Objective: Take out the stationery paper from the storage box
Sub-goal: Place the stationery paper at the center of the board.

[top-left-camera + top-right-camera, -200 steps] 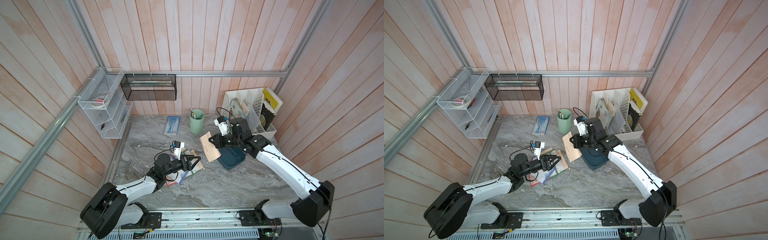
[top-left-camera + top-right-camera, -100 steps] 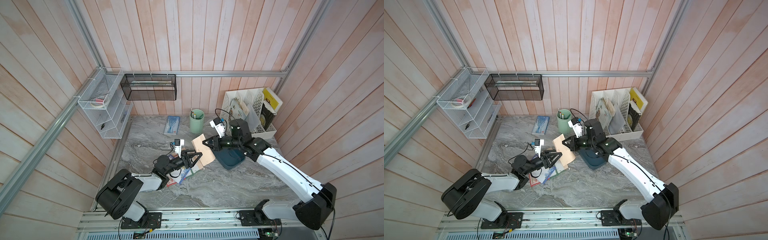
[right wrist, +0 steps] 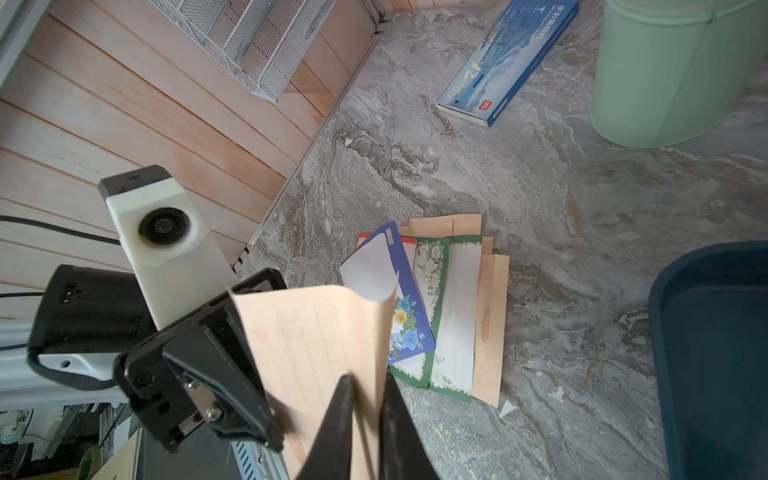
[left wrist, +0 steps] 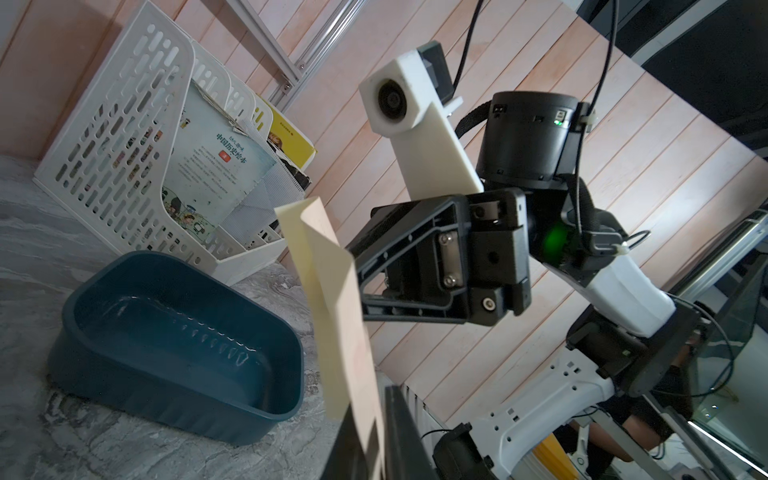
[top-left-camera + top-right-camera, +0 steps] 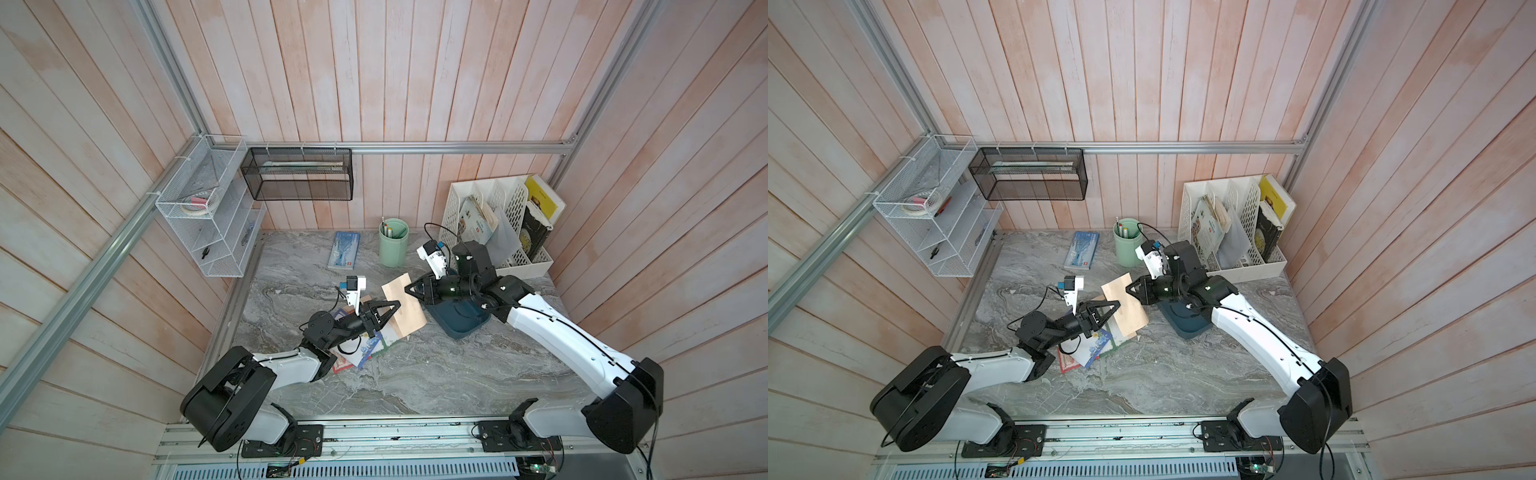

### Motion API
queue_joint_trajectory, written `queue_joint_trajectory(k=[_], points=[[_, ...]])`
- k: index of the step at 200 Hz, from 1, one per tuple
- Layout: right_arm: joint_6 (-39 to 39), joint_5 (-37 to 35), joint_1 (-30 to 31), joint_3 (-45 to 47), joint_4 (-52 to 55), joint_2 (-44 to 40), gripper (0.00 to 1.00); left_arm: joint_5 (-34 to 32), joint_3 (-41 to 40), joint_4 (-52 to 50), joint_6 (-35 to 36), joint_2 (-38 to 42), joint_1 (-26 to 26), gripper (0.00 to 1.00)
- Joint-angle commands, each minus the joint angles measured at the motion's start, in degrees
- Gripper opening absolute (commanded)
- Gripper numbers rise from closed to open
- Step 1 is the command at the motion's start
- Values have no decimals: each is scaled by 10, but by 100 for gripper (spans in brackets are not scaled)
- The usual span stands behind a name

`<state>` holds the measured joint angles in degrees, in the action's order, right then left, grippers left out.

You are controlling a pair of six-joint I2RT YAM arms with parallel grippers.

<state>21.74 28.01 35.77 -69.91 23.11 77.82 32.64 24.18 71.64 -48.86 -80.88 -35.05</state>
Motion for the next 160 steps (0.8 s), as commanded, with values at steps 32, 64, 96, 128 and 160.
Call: queue_joint_trajectory(k=[32, 64, 96, 128, 160], points=[[-14, 17, -15, 51, -52, -24, 50, 33, 14, -85, 17, 53, 2, 0], [105, 278, -99, 196, -371, -92, 75, 117, 8, -73, -15, 88, 17, 0], [329, 444, -110, 295, -801, -67, 98, 172, 7, -88, -27, 131, 24, 0], [533, 485, -94, 307, -1118, 17, 98, 173, 20, -179, 11, 172, 24, 0], [665, 491, -75, 277, -1266, 107, 98, 160, 28, -235, 37, 200, 24, 0]])
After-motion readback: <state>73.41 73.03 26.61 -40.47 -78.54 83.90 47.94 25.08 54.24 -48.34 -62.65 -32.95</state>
